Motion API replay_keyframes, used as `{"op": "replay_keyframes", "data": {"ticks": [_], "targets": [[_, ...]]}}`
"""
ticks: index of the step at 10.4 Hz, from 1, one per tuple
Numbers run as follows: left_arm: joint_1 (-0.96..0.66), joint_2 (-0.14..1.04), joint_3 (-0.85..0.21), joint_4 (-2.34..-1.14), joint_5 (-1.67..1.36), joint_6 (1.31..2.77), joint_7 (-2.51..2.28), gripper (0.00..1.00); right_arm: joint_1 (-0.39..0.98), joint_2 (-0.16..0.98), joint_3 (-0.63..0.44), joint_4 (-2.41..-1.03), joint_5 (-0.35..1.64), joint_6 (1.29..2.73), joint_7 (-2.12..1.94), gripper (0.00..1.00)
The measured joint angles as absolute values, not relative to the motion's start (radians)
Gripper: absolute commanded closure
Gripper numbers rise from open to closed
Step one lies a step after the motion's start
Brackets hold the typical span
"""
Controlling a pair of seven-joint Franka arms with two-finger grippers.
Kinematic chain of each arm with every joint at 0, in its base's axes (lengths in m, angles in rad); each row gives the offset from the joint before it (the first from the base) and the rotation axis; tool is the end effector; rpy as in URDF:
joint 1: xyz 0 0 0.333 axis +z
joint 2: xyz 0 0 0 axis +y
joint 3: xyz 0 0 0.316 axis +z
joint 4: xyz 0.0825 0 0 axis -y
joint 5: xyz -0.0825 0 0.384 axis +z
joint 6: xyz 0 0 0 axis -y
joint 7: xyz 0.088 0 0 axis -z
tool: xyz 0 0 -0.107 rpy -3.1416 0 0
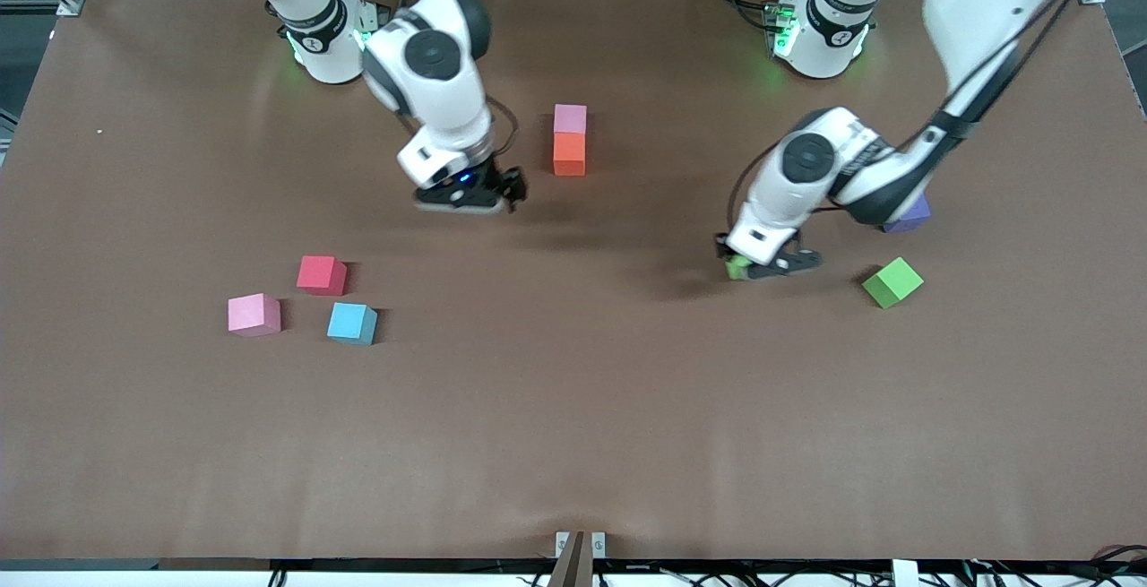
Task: Arrange blocks into number 1
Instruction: 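Lower green below orange with the left gripper while the right gripper grasps cyan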
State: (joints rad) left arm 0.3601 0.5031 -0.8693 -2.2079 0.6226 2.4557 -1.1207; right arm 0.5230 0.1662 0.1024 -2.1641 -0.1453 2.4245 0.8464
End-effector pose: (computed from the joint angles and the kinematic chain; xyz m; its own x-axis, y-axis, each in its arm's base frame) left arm 0.4727 -0.2725 0.2242 0.9852 0.1714 0.0049 0.1714 -0.9852 0.0021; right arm 0.4601 0.3307 0.3287 0.9850 -0.1176 0.1264 -0.1173 -0.9931 -0.0096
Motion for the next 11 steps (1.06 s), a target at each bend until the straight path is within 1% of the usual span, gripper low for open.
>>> {"op": "replay_keyframes", "data": {"ticks": [4,6,8,10,11], "targets": [[0.121,0.508,-0.87,-2.12,0.491,2.428,-1.183,1.0,0.244,0.136,0.106,-2.147,-0.159,2.43,0.554,0.0],[0.014,0.547,-0.865,-2.022,0.437,2.358,-1.205,1.0,0.151,0.135,0.106,-2.124,-0.16,2.43,0.421,0.0],[-0.096,0.614,-0.844,-1.938,0.435,2.324,-1.259,1.0,0.098,0.149,0.101,-2.088,-0.16,2.429,0.342,0.0],[-0.237,0.66,-0.744,-1.896,0.435,2.322,-1.27,1.0,0.096,0.2,0.095,-2.059,-0.157,2.425,0.339,0.0],[-0.302,0.676,-0.689,-1.878,0.435,2.322,-1.27,1.0,0.096,0.245,0.095,-2.048,-0.142,2.428,0.342,0.0]]}}
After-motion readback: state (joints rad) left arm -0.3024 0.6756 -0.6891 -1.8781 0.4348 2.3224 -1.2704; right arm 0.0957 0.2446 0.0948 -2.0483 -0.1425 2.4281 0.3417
